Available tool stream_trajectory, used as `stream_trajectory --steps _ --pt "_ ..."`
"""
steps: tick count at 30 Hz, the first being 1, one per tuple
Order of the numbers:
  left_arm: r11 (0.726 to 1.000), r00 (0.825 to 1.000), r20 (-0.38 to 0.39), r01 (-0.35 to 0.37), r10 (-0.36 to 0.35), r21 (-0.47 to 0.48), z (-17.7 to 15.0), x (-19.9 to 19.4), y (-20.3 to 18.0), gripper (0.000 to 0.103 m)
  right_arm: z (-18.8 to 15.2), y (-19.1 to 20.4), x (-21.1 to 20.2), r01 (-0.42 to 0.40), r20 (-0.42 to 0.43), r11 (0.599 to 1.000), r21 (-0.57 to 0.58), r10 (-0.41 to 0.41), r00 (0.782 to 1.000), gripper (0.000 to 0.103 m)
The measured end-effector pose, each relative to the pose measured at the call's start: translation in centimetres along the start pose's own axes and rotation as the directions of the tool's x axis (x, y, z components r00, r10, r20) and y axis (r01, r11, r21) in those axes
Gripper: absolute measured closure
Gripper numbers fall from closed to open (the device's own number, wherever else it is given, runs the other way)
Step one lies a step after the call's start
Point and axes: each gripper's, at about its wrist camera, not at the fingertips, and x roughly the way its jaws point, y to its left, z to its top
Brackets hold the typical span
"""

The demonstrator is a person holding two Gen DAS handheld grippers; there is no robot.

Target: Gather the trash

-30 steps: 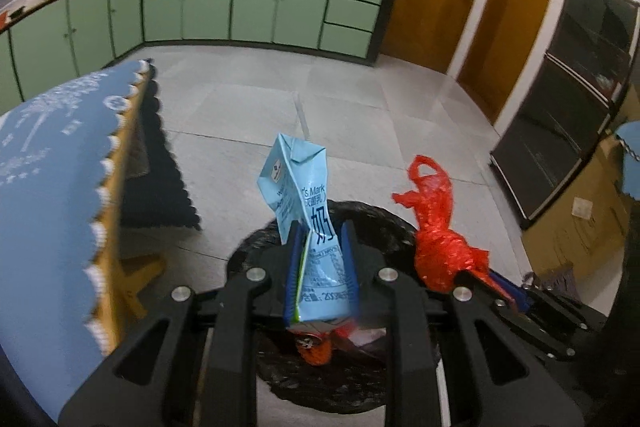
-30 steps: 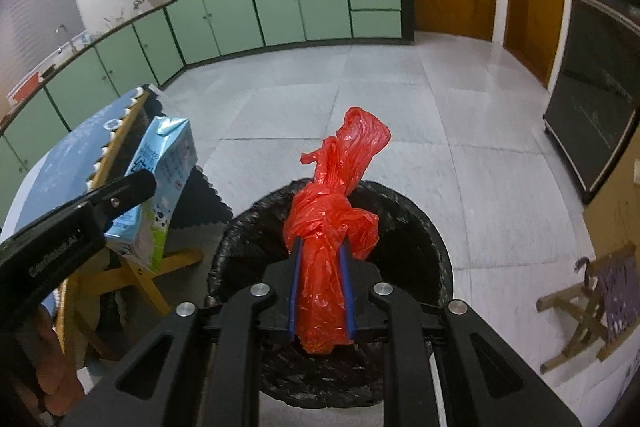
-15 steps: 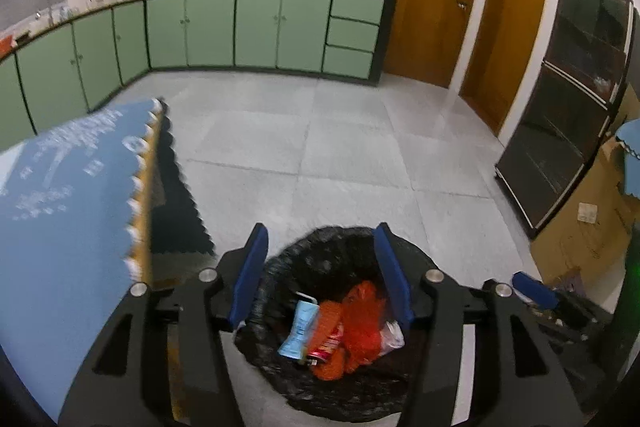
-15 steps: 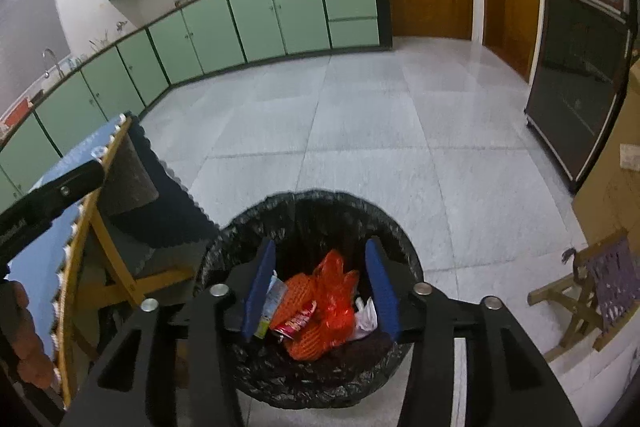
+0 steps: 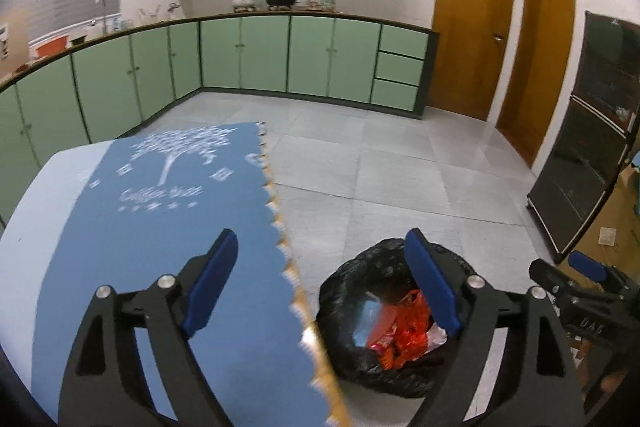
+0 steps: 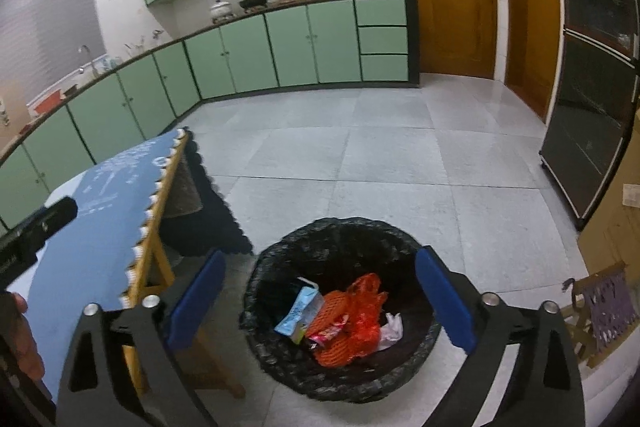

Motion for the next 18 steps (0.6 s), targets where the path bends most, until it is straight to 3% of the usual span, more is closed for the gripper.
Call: stream_trajectory --steps 6,18 --pt "0.999 0.999 0.012 -0.031 0.031 -0.034 -1.9 -4.2 2.3 0.014 -1.2 2.2 -2.7 -0.031 0.005 0.999 -0.022 0.031 1.0 0.006" --pt "0.995 0.992 0.093 -0.084 0.089 -0.049 -5.8 -13.3 3.4 0.012 -4.3 4.6 -10.4 -0.053 0.062 0.997 -0.047 0.056 0.997 0.006"
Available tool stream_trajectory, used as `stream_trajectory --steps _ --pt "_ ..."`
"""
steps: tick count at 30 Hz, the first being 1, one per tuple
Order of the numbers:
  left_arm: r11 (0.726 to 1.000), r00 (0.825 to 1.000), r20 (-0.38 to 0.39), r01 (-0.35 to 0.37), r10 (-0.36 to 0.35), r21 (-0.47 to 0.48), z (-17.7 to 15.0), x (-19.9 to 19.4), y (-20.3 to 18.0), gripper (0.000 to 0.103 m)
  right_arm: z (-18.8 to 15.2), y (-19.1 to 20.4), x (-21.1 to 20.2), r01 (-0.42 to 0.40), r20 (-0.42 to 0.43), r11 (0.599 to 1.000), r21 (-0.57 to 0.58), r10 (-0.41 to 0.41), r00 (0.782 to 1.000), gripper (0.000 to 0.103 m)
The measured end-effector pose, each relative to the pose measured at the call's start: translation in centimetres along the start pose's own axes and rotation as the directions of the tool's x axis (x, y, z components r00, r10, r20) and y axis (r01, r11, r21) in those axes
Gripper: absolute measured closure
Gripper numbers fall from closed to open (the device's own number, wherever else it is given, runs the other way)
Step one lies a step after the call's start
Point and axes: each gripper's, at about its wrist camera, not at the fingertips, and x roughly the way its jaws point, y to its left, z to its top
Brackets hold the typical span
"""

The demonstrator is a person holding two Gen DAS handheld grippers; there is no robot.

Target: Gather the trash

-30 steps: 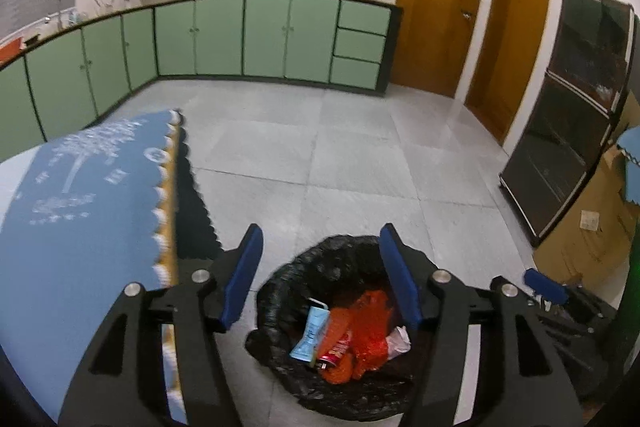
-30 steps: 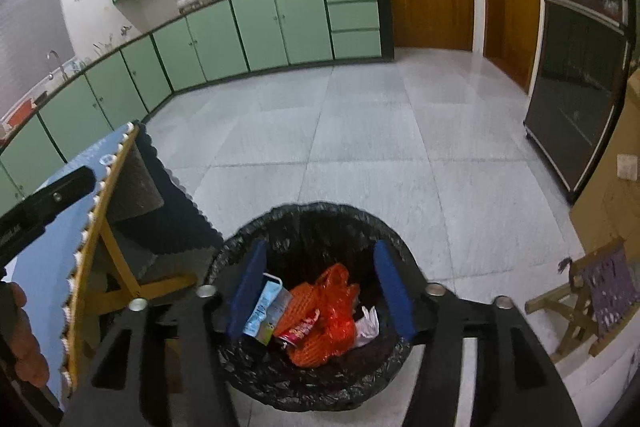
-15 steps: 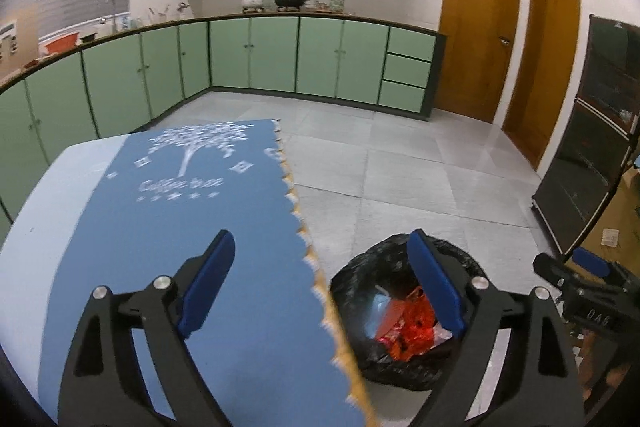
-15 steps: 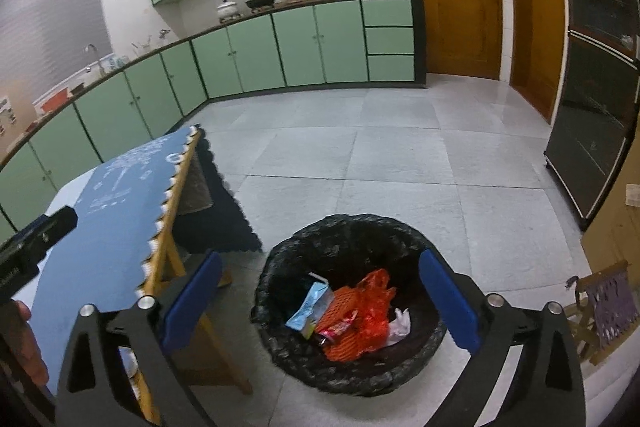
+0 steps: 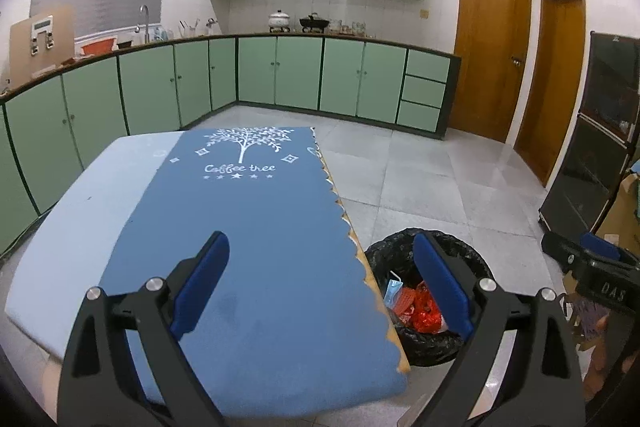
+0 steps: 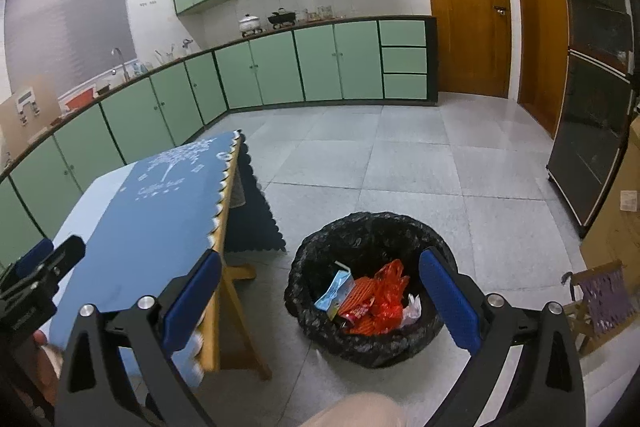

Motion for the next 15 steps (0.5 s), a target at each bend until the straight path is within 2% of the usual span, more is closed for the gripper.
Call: stream_trajectory --steps 7,15 --pt "1.0 0.999 0.048 0.014 -0.015 0.018 -1.3 -3.4 -1.2 0.012 -2.2 0.8 -3.4 0.021 0.025 0.998 -0.051 -0.019 0.999 0.006" --pt "0.999 0.996 0.083 0.018 -0.021 0.039 -2.9 -5.5 -2.6 0.012 -2.4 0.0 -5.6 0.012 0.075 0.997 -0.072 -0.007 0.997 0.006"
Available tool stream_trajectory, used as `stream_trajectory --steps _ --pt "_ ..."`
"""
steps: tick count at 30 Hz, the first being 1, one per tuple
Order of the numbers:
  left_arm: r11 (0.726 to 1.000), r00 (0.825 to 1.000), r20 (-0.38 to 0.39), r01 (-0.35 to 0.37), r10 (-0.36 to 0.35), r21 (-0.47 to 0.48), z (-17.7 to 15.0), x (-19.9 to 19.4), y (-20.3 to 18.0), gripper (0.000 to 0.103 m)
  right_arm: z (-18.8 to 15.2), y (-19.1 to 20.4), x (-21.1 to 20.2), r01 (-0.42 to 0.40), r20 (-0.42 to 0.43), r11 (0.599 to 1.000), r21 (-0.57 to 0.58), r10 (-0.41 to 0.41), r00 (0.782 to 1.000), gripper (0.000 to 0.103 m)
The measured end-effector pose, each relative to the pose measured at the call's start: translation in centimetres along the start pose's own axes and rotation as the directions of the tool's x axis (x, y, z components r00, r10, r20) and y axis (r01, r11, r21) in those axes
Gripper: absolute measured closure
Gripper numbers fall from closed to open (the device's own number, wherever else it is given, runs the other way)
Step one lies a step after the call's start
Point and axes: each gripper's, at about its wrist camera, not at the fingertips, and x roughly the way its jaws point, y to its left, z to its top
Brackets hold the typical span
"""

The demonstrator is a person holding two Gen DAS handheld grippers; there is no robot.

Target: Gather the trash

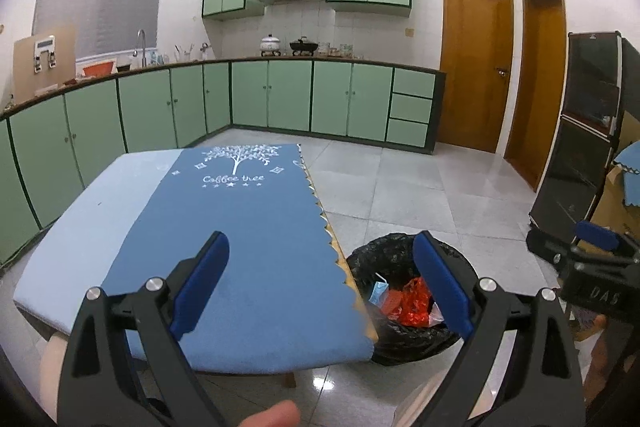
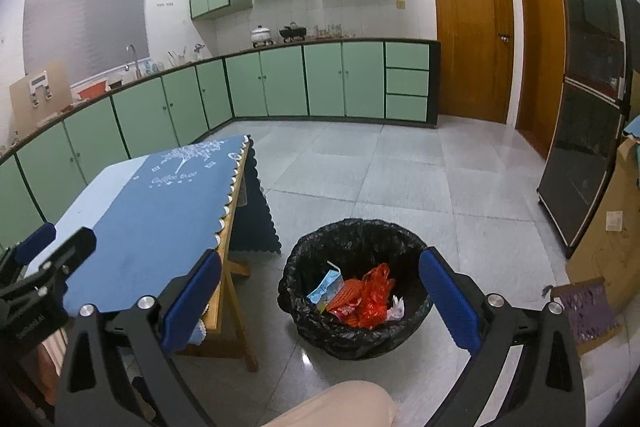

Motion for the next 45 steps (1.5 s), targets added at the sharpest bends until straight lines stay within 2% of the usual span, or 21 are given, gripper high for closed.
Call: stream_trajectory --steps 6,16,45 --pt "1.0 0.999 0.052 -0.002 0.002 0.0 -0.2 -1.4 -0.4 0.012 -0.3 -0.3 -1.1 -0.003 0.042 1.0 -0.013 0.004 0.999 0.006" --pt "1.0 0.998 0.068 -0.004 0.005 -0.014 -0.4 -2.1 -0.2 0.012 -0.1 0.2 -2.1 -0.025 0.072 0.999 -0.035 0.027 0.997 0.006" --pt "0.999 0.998 0.053 -0.027 0.028 -0.023 -0.4 -1.8 0.4 0.012 0.4 0.5 -1.9 -0.052 0.076 0.997 -0.054 0.056 0.996 0.006"
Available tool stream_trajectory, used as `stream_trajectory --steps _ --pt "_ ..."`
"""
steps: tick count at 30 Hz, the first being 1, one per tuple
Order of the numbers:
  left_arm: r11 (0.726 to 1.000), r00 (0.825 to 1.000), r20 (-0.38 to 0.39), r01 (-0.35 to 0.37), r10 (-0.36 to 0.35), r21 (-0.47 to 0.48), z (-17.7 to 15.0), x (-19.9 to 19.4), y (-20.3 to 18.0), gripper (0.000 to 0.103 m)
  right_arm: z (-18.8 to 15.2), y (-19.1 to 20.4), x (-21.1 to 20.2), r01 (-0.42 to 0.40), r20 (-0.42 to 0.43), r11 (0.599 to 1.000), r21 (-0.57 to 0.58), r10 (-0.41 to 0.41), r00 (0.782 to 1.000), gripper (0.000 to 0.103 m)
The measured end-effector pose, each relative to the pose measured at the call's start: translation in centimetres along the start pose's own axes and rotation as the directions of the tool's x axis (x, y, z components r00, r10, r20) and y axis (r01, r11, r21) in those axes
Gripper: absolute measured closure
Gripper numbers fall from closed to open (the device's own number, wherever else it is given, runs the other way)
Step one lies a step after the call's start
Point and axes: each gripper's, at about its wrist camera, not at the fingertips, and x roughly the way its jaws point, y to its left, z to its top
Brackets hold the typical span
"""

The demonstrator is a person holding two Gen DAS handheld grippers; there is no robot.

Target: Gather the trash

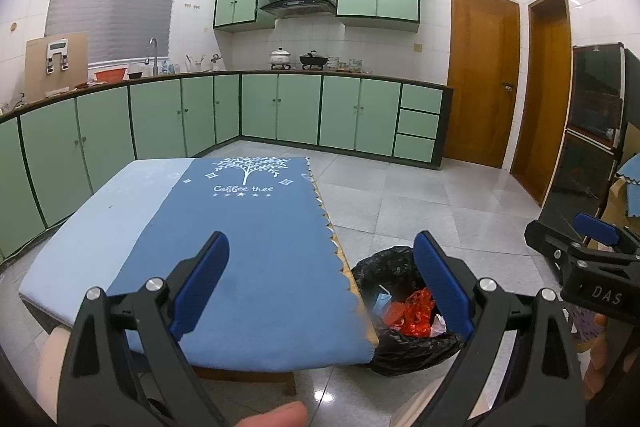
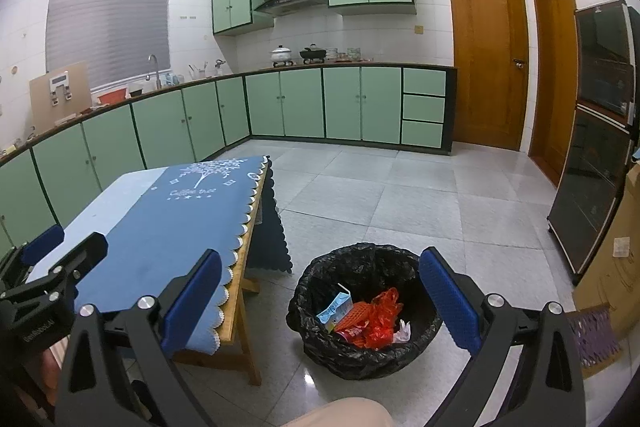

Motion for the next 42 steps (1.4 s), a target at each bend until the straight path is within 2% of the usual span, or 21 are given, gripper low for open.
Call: stream_trajectory --steps 42 --pt "1.0 1.0 0.0 -0.012 0.012 0.002 -0.46 -0.15 0.36 0.012 0.08 0.23 0.08 0.0 0.003 1.0 -0.002 0.0 1.0 0.006"
